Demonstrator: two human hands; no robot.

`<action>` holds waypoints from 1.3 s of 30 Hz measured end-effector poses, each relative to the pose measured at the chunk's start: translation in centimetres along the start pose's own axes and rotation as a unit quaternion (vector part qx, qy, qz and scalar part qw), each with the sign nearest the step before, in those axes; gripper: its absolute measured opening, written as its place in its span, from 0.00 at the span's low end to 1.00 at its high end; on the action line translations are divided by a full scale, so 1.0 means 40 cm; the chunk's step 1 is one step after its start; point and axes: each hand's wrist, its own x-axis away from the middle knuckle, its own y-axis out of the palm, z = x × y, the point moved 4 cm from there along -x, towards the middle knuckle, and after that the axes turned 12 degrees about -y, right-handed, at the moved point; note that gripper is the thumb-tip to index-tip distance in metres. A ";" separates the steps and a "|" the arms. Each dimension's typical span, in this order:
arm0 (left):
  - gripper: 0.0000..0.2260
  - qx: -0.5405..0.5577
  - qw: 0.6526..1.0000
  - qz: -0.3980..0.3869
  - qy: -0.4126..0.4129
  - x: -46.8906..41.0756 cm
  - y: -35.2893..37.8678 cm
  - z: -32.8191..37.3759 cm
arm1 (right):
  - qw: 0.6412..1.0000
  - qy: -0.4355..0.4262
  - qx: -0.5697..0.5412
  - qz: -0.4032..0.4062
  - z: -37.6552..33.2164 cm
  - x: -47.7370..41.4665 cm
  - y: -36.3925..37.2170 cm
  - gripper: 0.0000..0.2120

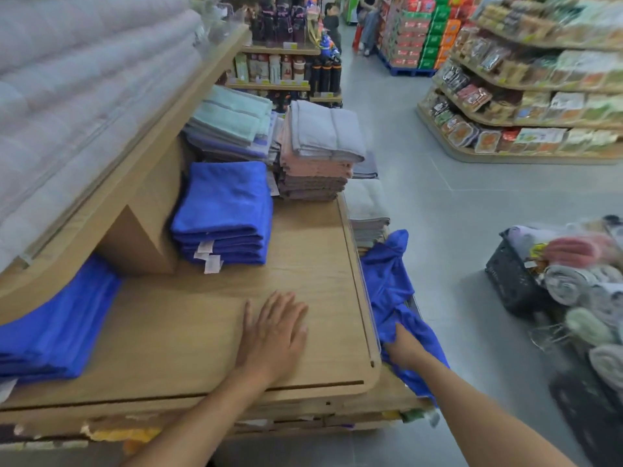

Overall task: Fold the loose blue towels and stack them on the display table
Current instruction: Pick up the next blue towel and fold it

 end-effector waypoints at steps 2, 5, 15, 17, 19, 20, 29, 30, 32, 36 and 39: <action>0.21 -0.002 1.000 0.009 0.000 0.002 0.000 -0.004 | 0.991 0.002 0.120 -0.059 0.046 0.041 0.074 0.12; 0.21 0.009 1.000 0.017 0.000 0.004 0.001 -0.006 | 0.975 0.001 0.210 -0.067 0.062 0.083 0.145 0.18; 0.22 0.016 1.000 0.025 -0.004 0.005 0.008 -0.006 | 0.968 -0.016 0.242 0.062 0.069 0.058 0.137 0.43; 0.22 0.016 0.999 0.028 -0.004 0.004 0.012 -0.007 | 0.976 -0.005 0.213 0.053 0.080 0.048 0.147 0.47; 0.21 0.020 0.999 0.037 -0.001 0.004 0.013 -0.011 | 0.977 0.011 0.210 0.038 0.090 0.043 0.156 0.44; 0.21 0.022 0.999 0.039 -0.001 0.003 0.012 -0.012 | 0.980 0.022 0.197 0.029 0.094 0.042 0.158 0.39; 0.20 0.036 0.998 0.053 0.005 0.005 0.006 -0.015 | 0.837 0.106 -0.525 0.108 -0.002 0.080 -0.068 0.12; 0.20 0.042 0.998 0.053 0.002 0.006 0.006 -0.015 | 0.799 0.100 -0.583 0.110 -0.027 0.094 -0.113 0.11; 0.16 0.081 0.995 0.050 -0.001 0.010 -0.002 -0.012 | 0.752 0.066 -0.648 0.103 -0.087 0.129 -0.192 0.13; 0.07 0.356 0.934 -0.029 0.014 0.029 -0.067 0.044 | 0.748 -0.022 -0.652 0.117 -0.251 0.227 -0.293 0.12; 0.21 0.584 0.786 -0.202 -0.012 0.034 -0.127 0.111 | 0.853 -0.119 -0.497 0.107 -0.404 0.301 -0.293 0.11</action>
